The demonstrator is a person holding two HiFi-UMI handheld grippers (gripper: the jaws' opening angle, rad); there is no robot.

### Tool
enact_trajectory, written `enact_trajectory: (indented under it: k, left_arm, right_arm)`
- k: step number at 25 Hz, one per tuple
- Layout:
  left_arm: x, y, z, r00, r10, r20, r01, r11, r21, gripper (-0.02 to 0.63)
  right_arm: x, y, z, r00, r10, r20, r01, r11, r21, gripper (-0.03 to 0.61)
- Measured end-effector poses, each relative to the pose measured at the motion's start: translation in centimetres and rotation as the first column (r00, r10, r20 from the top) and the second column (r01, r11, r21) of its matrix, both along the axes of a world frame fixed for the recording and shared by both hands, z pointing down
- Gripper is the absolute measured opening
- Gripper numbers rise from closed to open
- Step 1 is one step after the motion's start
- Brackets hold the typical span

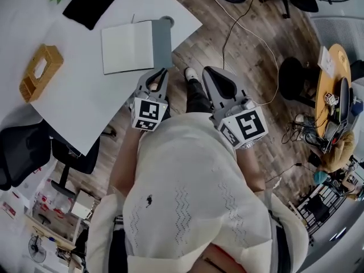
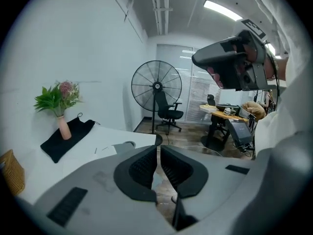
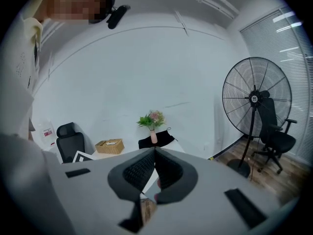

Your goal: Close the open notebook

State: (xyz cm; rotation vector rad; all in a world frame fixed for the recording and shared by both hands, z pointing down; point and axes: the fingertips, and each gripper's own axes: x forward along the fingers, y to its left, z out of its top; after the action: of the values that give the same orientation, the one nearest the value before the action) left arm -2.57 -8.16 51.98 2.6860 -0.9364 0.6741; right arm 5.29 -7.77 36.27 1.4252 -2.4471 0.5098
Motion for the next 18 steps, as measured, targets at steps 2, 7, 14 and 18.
enact_trajectory:
  k: [2,7,14,18]
  left_arm:
    - [0.5,0.3,1.1,1.000,0.010,0.016,-0.010,1.000,-0.019,0.015]
    - [1.3,1.0,4.3,0.993,0.049,0.105,-0.041,0.996,-0.076,0.039]
    - [1.9,1.0,8.3,0.976,0.059,0.212,-0.030,0.990,-0.138,0.120]
    - [2.4,0.3,10.0,0.954,0.047,0.297,-0.011,0.992,-0.123,0.133]
  right_arm:
    - [0.4,0.1,0.2,1.000,0.008,0.000,-0.008,1.000,-0.006,0.002]
    - [1.6,0.3,1.0,1.000,0.031,-0.003,-0.031,0.999,-0.033,0.002]
    - [3.0,0.5,2.0,0.999,0.054,0.002,-0.054,0.996,-0.065,0.002]
    - [3.8,0.8,2.7,0.998,0.066,0.007,-0.065,0.994,-0.088,0.002]
